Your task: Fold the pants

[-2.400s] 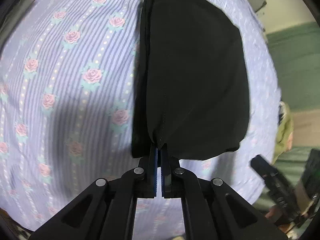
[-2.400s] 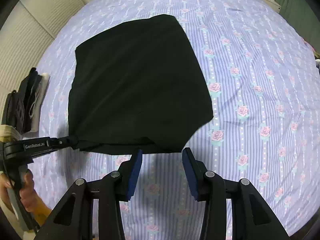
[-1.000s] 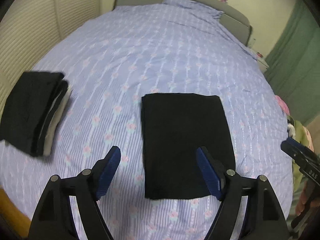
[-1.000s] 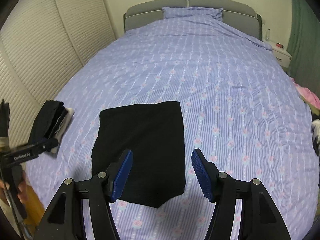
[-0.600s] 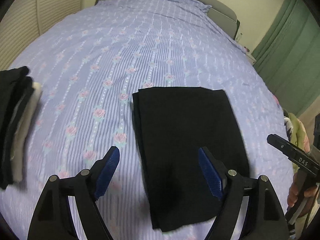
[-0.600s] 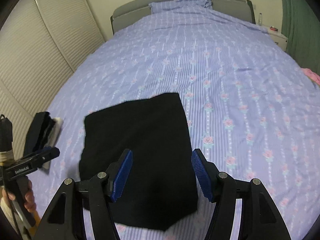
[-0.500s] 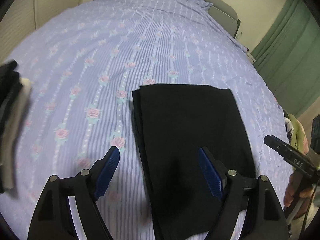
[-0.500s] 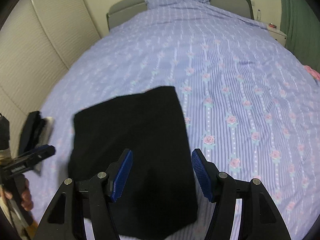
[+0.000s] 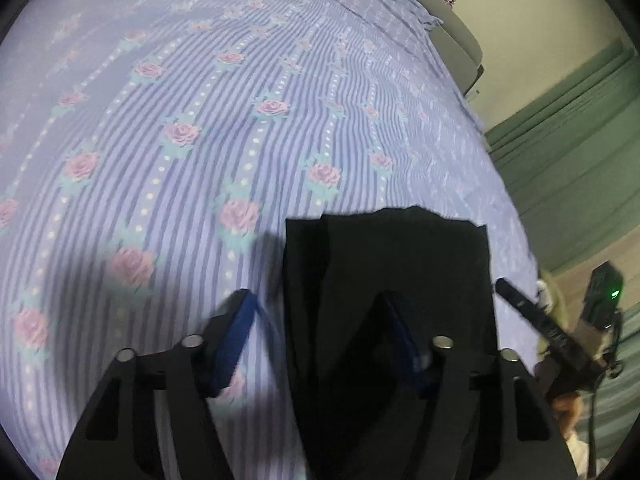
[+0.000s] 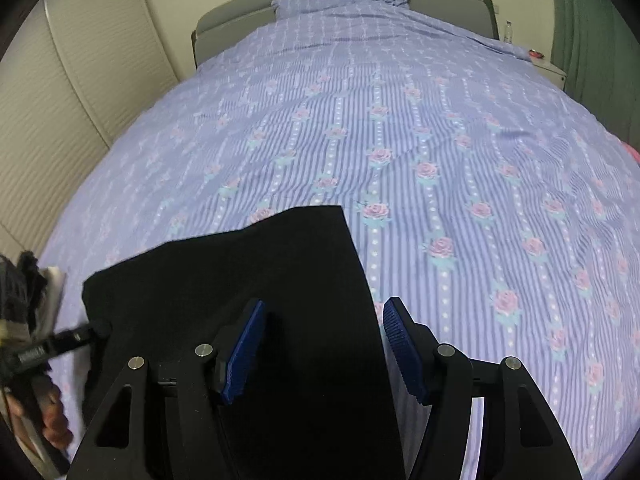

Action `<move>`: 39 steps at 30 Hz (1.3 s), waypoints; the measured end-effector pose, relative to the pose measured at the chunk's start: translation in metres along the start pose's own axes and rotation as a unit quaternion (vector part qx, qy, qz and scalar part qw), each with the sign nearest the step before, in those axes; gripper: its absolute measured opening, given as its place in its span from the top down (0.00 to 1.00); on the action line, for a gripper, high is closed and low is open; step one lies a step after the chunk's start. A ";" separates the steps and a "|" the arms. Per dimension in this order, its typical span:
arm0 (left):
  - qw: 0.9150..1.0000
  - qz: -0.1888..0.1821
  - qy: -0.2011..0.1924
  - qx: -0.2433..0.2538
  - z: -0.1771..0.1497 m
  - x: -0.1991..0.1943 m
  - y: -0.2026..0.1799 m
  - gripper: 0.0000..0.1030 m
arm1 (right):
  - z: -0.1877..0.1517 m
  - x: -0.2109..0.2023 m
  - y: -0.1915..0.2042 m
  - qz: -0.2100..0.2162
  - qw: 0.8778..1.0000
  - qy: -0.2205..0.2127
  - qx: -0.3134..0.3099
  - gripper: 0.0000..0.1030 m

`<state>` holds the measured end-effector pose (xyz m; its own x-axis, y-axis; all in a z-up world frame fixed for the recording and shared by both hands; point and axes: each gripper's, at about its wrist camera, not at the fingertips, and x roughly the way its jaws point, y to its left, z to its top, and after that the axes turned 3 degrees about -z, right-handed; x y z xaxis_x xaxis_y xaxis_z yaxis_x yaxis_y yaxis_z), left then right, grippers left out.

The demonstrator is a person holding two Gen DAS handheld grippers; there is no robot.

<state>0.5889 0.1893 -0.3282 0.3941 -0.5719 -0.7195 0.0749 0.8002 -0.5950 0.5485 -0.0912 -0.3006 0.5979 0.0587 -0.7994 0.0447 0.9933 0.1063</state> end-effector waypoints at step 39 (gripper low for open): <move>0.995 -0.079 0.055 0.026 0.033 0.060 -0.006 0.57 | 0.033 0.074 -0.011 0.092 0.991 0.070 -0.060 0.39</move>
<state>0.6426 0.1566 -0.3558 0.2718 -0.7058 -0.6542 0.1770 0.7048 -0.6869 0.6184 -0.1015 -0.3419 0.4695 0.2441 -0.8485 -0.1558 0.9688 0.1926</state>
